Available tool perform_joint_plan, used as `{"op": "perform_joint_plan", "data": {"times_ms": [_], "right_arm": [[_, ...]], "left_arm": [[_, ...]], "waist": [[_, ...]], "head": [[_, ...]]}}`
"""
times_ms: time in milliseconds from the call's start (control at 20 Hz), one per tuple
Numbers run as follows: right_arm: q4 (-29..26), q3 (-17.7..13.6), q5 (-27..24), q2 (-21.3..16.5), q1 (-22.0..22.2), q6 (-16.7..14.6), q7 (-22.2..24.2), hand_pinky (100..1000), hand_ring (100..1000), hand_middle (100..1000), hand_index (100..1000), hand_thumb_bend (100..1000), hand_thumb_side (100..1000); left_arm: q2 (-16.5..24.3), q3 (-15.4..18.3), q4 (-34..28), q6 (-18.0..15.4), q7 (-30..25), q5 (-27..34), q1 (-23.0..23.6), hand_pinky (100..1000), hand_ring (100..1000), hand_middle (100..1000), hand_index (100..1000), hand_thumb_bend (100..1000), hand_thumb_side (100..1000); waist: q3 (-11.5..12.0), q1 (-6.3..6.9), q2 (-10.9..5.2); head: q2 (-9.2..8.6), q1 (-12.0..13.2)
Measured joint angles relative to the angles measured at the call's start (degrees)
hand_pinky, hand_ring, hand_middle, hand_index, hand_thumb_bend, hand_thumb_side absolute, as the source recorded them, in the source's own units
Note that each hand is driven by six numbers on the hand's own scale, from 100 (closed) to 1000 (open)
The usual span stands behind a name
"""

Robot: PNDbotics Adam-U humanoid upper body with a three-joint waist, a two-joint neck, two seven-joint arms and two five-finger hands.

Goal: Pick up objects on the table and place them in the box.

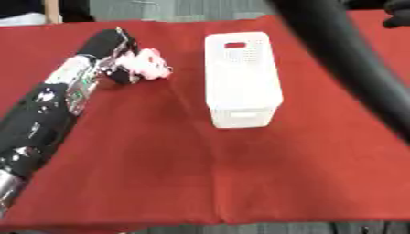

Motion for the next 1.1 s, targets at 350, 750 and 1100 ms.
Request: {"op": "perform_joint_plan", "data": {"times_ms": [350, 750, 1100], "right_arm": [[0.0, 0.0, 0.0, 0.0, 0.0, 0.3, 0.3, 607, 696, 792, 716, 100, 804], [0.0, 0.0, -0.1, 0.0, 0.0, 0.4, 0.4, 606, 695, 792, 716, 100, 805], [0.0, 0.2, -0.5, 0.0, 0.0, 0.4, 0.8, 606, 694, 792, 716, 100, 806]], "left_arm": [[4.3, -0.6, -7.6, 0.2, -5.5, 0.0, -2.3, 100, 100, 100, 138, 383, 100], [3.6, -2.0, -10.0, 0.3, -6.7, 2.0, -4.2, 100, 100, 100, 144, 340, 100], [-0.8, -6.6, -12.6, -1.2, -9.5, 6.3, -5.8, 100, 100, 100, 148, 318, 100]], "waist": [[0.3, 0.26, -0.49], [-0.3, 0.51, -0.82], [-2.3, 1.12, -1.23]], "head": [[0.11, 0.0], [0.12, 0.0], [0.12, 0.0]]}}
